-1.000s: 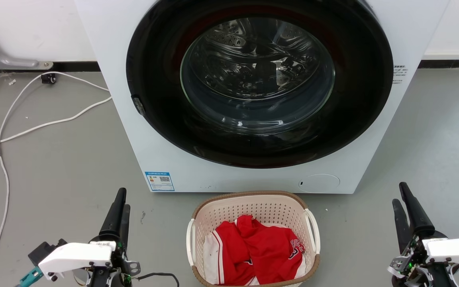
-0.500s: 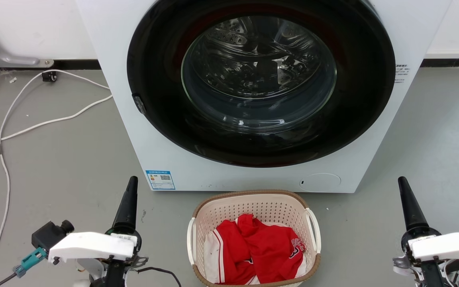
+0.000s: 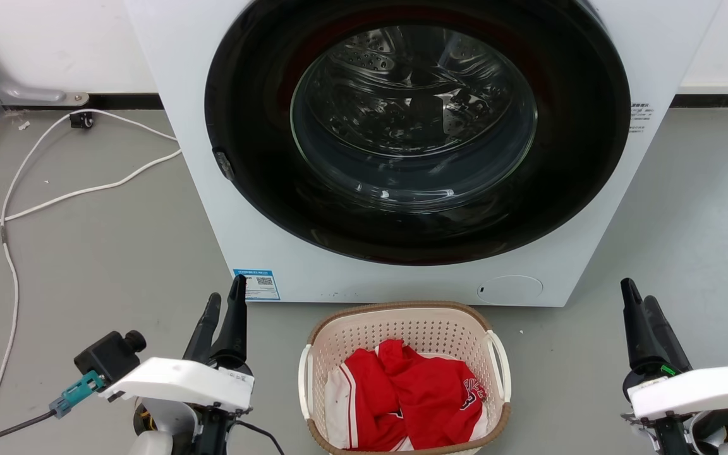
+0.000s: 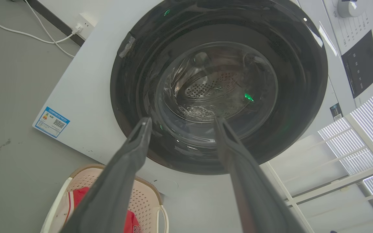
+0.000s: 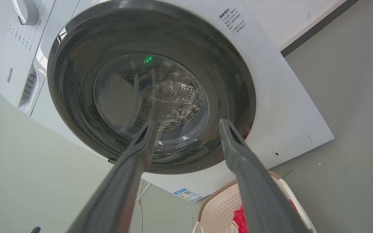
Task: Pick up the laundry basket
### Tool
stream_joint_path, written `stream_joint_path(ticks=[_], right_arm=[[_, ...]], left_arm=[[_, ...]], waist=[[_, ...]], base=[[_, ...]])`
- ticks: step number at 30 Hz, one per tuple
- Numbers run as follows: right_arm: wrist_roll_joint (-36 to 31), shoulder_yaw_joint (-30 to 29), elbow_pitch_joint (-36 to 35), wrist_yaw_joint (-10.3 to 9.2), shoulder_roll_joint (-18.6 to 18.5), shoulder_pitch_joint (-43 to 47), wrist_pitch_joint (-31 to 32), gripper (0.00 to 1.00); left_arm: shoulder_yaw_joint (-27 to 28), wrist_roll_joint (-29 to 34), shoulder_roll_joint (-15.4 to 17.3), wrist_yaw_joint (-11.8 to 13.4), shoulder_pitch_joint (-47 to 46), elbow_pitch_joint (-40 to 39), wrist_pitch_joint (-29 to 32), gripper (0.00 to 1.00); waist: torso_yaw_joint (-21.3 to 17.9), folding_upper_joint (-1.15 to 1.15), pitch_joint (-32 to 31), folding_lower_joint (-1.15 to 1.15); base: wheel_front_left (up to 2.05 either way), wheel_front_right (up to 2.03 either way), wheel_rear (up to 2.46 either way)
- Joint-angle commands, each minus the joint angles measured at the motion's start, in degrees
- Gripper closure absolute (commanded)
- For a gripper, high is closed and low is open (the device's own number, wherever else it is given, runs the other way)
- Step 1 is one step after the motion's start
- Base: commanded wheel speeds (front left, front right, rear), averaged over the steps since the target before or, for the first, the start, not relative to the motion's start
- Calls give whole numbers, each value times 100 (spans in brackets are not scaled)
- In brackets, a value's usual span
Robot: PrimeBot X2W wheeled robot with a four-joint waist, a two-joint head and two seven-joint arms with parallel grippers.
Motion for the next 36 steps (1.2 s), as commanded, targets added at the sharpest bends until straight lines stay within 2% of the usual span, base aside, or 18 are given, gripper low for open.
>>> stream_joint_path(ticks=[1, 18, 36], right_arm=[[-221, 13, -140, 7, -4, 25, -40, 0], [-1638, 43, -477, 9, 2, 252, 31, 0], [-2796, 46, -764, 11, 9, 419, 219, 0]], left_arm=[[-45, 222, 16, 12, -171, -52, -53, 0], [-336, 1674, 89, 147, -232, 147, -350, 0], [-565, 2734, 130, 259, -330, 351, -602, 0]], waist=[[3, 0, -1, 0], [28, 0, -27, 0], [57, 0, -4, 0]], base=[[0, 0, 0], [0, 0, 0], [0, 0, 0]])
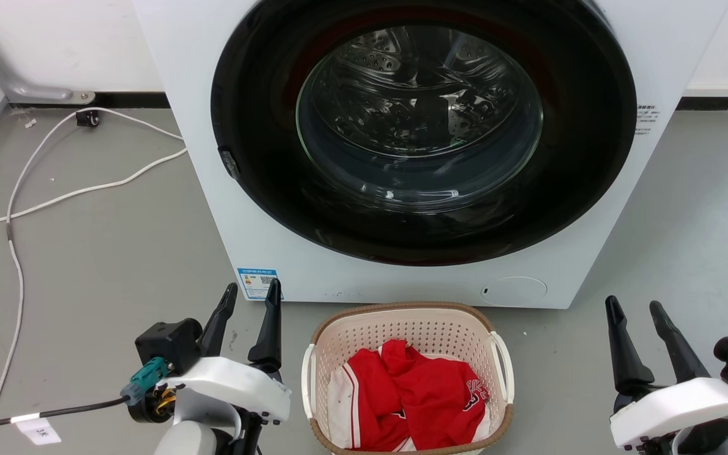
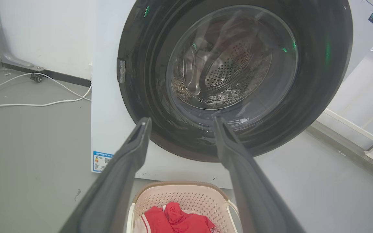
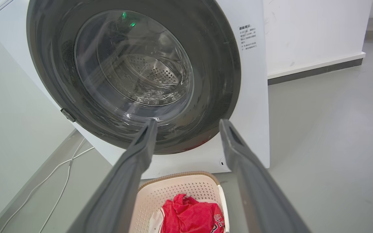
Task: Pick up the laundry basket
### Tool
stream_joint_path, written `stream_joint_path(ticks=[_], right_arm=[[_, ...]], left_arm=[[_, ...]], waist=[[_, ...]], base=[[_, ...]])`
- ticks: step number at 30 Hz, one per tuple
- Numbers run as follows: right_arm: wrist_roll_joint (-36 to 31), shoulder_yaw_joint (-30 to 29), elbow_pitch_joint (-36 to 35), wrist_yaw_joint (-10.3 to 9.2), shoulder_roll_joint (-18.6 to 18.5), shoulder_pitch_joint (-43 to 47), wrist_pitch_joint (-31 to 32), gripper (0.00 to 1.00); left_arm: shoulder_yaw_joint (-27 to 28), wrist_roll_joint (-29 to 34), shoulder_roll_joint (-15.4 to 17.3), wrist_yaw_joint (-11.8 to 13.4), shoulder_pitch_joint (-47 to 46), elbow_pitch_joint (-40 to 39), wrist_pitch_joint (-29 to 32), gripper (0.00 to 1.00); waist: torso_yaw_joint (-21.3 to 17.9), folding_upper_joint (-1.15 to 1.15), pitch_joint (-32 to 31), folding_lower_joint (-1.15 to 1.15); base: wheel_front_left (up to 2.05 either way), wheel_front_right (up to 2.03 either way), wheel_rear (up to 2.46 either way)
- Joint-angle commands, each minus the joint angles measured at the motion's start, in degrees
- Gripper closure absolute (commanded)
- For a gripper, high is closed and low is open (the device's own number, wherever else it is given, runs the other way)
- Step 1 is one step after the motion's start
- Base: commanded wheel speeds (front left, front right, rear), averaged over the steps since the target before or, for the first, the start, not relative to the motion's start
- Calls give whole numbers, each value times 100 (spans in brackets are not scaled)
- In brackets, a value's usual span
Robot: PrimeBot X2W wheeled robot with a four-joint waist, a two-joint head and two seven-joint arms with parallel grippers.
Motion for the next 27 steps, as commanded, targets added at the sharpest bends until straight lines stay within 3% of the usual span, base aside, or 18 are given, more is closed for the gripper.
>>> stream_joint_path(ticks=[1, 27], right_arm=[[-130, -11, -99, 10, 2, 21, 9, 0], [-1380, -140, -386, 12, 13, 291, 28, 0]], left_arm=[[-26, 120, 37, 22, -122, -26, -48, 0], [-267, 1424, 68, 201, -180, 281, -364, 0]], waist=[[0, 0, 1, 0], [-7, 0, -15, 0]], base=[[0, 0, 0], [0, 0, 0]])
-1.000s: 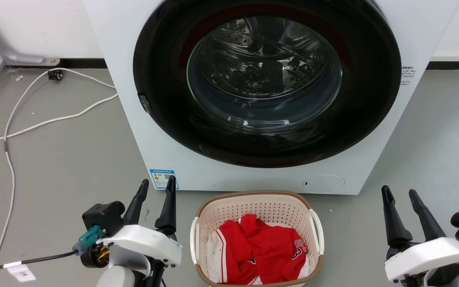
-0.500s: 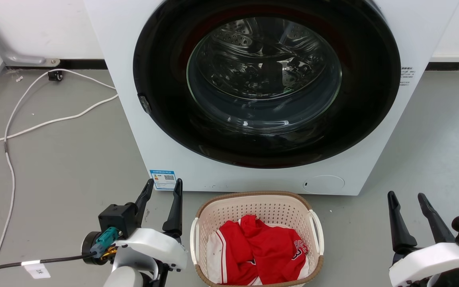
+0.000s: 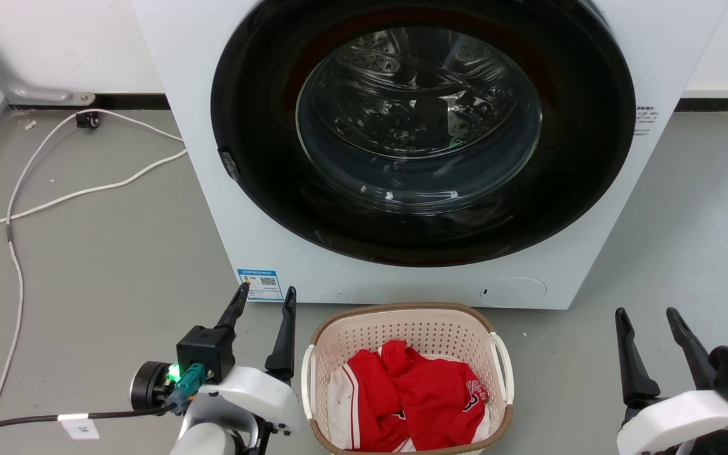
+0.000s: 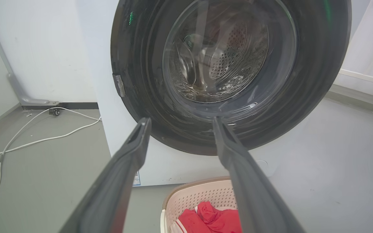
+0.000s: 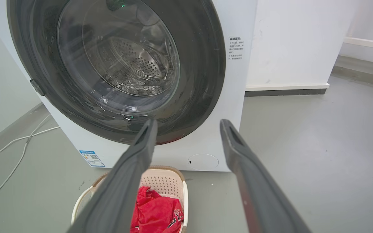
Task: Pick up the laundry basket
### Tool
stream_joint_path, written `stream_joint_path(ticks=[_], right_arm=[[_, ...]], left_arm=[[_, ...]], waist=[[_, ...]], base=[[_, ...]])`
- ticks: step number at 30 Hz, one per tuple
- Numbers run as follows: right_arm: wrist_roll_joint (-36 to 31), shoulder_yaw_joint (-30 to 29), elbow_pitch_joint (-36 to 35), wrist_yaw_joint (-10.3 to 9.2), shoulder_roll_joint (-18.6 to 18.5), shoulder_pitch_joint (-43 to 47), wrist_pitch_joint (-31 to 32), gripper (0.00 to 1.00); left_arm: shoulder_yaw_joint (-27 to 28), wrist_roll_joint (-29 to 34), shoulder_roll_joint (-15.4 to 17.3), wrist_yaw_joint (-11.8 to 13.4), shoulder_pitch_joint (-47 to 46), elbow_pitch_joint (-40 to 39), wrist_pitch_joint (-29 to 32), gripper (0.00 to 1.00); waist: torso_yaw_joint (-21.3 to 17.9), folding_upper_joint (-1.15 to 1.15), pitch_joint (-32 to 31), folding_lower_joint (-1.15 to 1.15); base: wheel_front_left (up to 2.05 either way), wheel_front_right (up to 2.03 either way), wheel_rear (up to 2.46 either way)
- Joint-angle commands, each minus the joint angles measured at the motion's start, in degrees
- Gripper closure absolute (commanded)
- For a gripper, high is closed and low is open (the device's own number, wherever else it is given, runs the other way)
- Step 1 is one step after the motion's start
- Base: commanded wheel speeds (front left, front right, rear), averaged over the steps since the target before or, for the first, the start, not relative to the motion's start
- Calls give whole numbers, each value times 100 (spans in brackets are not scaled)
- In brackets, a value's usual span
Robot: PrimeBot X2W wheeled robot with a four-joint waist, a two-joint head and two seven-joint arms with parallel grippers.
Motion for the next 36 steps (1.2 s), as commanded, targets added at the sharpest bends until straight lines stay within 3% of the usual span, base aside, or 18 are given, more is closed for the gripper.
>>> stream_joint_path(ticks=[1, 21, 36], right_arm=[[-102, -4, -57, 10, 12, 38, -33, 0], [-628, -75, -59, 6, 20, 57, -172, 0], [-498, -65, 56, 6, 20, 9, -211, 0]], left_arm=[[-24, 116, 14, 13, -100, 0, -38, 0], [-68, 769, -50, 72, -119, 102, -245, 0], [-6, 747, -85, 98, -88, 147, -241, 0]], waist=[[0, 0, 3, 0], [-21, 0, 61, 0], [-22, 0, 62, 0]], base=[[0, 0, 0], [0, 0, 0], [0, 0, 0]])
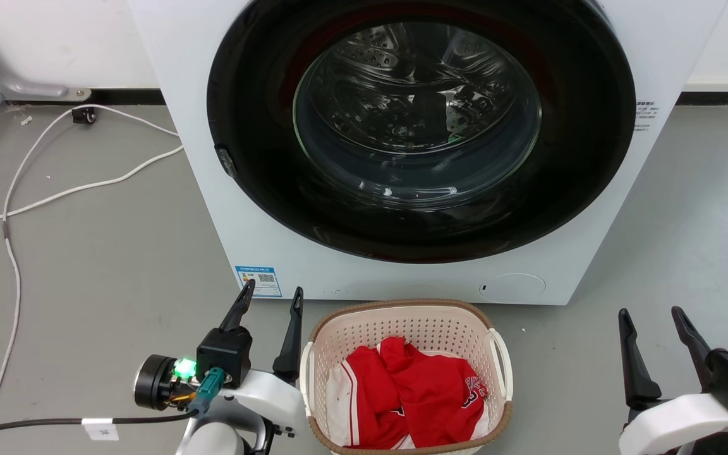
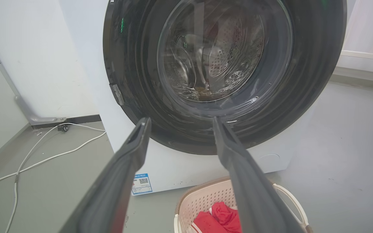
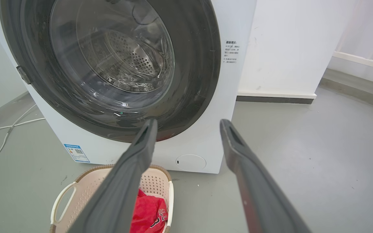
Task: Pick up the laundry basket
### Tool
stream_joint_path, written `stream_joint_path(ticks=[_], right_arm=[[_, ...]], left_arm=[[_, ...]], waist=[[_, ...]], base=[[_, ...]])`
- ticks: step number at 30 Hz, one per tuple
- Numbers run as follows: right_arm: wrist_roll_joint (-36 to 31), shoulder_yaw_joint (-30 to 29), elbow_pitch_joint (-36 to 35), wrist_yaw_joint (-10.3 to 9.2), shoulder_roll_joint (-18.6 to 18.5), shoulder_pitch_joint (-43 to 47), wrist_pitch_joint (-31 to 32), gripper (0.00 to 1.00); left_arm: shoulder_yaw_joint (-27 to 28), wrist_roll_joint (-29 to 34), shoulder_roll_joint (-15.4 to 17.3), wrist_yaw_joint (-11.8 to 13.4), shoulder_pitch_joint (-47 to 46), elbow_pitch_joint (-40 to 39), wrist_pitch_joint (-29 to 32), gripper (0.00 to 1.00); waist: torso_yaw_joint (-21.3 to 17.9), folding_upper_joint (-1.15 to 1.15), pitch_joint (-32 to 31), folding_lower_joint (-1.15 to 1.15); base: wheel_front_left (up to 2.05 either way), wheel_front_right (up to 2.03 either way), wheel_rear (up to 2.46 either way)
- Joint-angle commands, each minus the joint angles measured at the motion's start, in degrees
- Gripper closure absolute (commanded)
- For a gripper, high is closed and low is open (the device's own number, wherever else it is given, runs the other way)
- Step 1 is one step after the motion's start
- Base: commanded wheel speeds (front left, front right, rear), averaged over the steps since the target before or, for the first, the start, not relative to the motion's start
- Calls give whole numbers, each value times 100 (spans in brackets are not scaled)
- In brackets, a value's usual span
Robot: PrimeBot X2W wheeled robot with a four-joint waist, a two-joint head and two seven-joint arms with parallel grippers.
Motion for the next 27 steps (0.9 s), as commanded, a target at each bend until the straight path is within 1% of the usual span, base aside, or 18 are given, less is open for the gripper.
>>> stream_joint_path(ticks=[1, 6, 14, 21, 27], right_arm=[[23, 2, 15, -1, 19, 1, -20, 0], [91, -52, 82, -1, 19, -89, 12, 0], [222, -156, 471, -1, 17, -528, 41, 0], [208, -98, 1212, -1, 15, -1299, 137, 0], [197, 55, 2027, -1, 15, -2010, 228, 0]], left_arm=[[9, 0, 0, 34, -30, 5, -15, 0], [10, -3, -9, 3, -152, 70, -15, 0], [13, -16, -15, -81, -726, 500, -15, 0], [3, -126, -2, -245, -1597, 1513, 56, 0], [1, -298, 69, -406, -2297, 2521, 345, 0]], waist=[[2, 0, 3, 0], [4, 0, 81, 0], [-87, 0, 537, 0], [-189, 0, 1239, 0], [-260, 0, 1843, 0]], base=[[0, 0, 0], [0, 0, 0], [0, 0, 0], [0, 0, 0], [0, 0, 0]])
